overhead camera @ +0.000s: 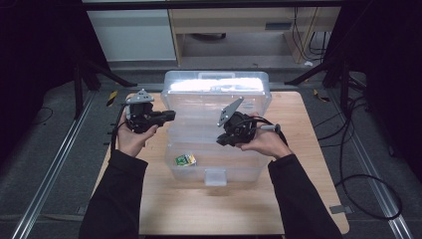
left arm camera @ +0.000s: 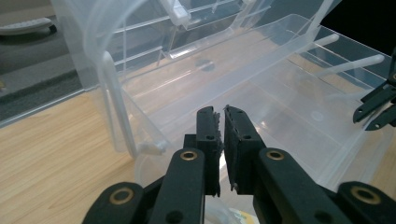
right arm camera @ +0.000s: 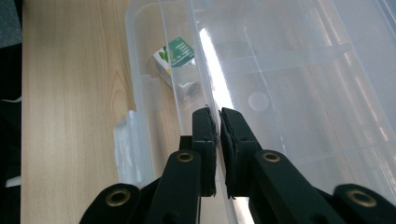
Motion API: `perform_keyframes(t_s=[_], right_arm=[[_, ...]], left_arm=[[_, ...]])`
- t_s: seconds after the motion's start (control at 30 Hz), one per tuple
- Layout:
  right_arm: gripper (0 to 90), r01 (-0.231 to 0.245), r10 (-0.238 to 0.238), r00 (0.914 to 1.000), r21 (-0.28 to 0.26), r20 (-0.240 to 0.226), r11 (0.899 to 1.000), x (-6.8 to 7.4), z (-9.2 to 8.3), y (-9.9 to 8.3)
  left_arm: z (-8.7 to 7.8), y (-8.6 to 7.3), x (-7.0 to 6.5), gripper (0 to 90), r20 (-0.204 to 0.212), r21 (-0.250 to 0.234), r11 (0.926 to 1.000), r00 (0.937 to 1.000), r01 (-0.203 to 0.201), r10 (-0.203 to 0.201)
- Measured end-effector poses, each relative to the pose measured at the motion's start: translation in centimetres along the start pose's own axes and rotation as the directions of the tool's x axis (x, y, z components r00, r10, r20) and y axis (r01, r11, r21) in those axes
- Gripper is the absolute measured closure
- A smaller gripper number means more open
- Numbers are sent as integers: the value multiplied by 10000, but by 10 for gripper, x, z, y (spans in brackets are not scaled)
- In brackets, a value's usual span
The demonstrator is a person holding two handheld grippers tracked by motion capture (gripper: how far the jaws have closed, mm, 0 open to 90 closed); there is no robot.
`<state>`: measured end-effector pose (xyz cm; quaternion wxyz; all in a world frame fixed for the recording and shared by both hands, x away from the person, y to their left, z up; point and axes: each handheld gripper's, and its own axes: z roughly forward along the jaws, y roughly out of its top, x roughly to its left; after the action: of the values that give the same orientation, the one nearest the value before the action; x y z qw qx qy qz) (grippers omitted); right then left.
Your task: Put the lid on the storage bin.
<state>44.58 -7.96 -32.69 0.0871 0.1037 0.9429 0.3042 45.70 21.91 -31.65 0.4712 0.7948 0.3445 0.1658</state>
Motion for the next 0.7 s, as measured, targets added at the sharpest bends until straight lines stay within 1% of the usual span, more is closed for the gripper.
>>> perform_keyframes(t_s=[0.13,0.27,0.37,0.43,0.5,0.57,0.7], right_arm=[[843,-42,42,10000,5,16,10000,1,0,-1],[842,-95,95,10000,8,24,10000,2,1,-2],[841,-96,96,9999,-36,-47,9999,3,1,-3],[840,-73,73,10000,-73,-64,9999,4,2,-4],[841,-73,73,9999,-59,-79,10000,5,3,-5],[841,-138,138,9998,-40,-153,9999,7,4,-6],[825,-181,180,9998,-121,-58,9998,8,4,-7]], left_arm=[[-4,7,0,852,-146,-147,9999,9999,-3,1],[-6,10,2,860,-213,-233,9997,9998,31,-36],[-7,9,5,868,-245,-245,9996,9996,143,-149],[-7,9,6,873,-259,-275,9996,9996,86,-93],[-8,8,6,880,-234,-367,9992,9996,148,-156],[-9,7,6,888,-235,-300,9995,9997,91,-98],[-10,7,4,889,-250,-241,9997,9997,11,-17]])
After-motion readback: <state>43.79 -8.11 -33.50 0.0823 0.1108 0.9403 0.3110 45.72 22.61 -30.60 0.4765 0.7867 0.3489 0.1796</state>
